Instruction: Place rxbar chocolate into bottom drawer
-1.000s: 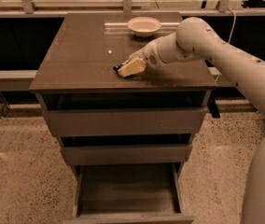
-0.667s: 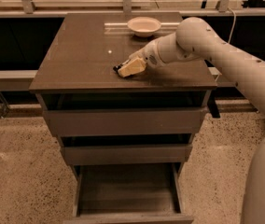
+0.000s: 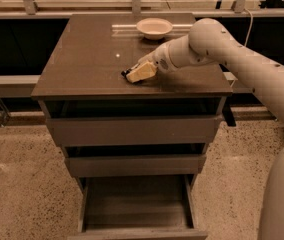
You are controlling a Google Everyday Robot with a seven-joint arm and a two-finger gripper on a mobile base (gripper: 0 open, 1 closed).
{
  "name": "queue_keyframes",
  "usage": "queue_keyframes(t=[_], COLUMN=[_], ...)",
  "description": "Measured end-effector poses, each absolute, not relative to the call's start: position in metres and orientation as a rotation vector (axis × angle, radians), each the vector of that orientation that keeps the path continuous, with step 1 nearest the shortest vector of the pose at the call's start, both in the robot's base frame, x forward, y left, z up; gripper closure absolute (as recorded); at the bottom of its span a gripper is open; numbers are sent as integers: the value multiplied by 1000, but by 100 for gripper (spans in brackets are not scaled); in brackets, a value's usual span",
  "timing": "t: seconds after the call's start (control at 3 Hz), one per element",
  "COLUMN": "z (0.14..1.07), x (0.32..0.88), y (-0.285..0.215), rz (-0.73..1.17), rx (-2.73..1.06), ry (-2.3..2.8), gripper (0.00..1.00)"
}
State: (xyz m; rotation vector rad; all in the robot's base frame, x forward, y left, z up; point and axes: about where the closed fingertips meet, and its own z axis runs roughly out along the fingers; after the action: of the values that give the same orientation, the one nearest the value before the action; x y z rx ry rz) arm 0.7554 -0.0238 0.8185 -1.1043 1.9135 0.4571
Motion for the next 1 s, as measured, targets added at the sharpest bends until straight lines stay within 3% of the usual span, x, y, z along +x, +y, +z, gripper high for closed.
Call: queue_keyframes(t=[1.0], z=[818], x=[755], y=[-24], rz=[457], rx=[-1104], ry=[1914], gripper=[100])
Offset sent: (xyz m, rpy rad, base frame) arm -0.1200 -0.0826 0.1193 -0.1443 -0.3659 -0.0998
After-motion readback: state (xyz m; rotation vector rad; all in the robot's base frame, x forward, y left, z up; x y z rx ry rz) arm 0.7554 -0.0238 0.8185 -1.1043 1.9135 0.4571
